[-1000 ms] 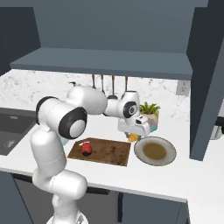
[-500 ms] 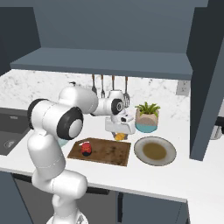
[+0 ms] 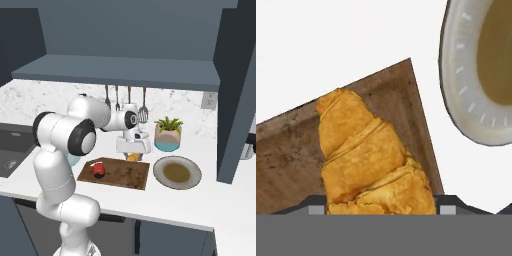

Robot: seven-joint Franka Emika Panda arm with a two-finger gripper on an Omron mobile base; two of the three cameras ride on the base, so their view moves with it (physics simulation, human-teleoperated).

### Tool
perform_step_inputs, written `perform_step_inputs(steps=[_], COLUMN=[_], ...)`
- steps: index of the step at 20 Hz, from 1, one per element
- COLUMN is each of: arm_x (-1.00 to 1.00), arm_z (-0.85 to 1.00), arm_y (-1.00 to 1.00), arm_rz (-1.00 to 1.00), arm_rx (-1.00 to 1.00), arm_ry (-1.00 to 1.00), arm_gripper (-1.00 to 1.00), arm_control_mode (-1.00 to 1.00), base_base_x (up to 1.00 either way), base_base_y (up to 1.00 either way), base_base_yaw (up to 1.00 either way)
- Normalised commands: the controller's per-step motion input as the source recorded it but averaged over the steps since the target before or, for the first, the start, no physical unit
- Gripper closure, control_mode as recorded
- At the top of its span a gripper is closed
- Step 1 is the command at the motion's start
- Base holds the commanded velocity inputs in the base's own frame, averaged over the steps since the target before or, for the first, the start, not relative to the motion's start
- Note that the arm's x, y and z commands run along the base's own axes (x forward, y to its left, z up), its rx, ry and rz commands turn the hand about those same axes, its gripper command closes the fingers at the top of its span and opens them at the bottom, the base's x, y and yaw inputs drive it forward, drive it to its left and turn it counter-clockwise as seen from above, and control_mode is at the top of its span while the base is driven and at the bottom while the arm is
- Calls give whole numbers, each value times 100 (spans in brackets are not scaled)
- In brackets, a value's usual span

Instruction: From the different types of pastries on the counter, select a croissant and place it on the cutting board. Then retrieve a jar of jam from the cabinet and place it alongside the croissant on the cutting board.

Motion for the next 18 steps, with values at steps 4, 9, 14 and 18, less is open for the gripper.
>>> perform_step_inputs(steps=[4,9,14,18], arm_x=[-20,0,0,0], arm_z=[-4,-6,-32,-38], arm_y=[36,2,0,0], arm_rz=[0,-1,-2,0], arm_rx=[-1,0,3,6], arm_ry=[9,0,-12,-12], arm_gripper=[100,100,100,100], arm_control_mode=[-100,-100,-100,-100], base_base_x=[0,0,0,0], base_base_y=[0,0,0,0], base_base_yaw=[0,0,0,0])
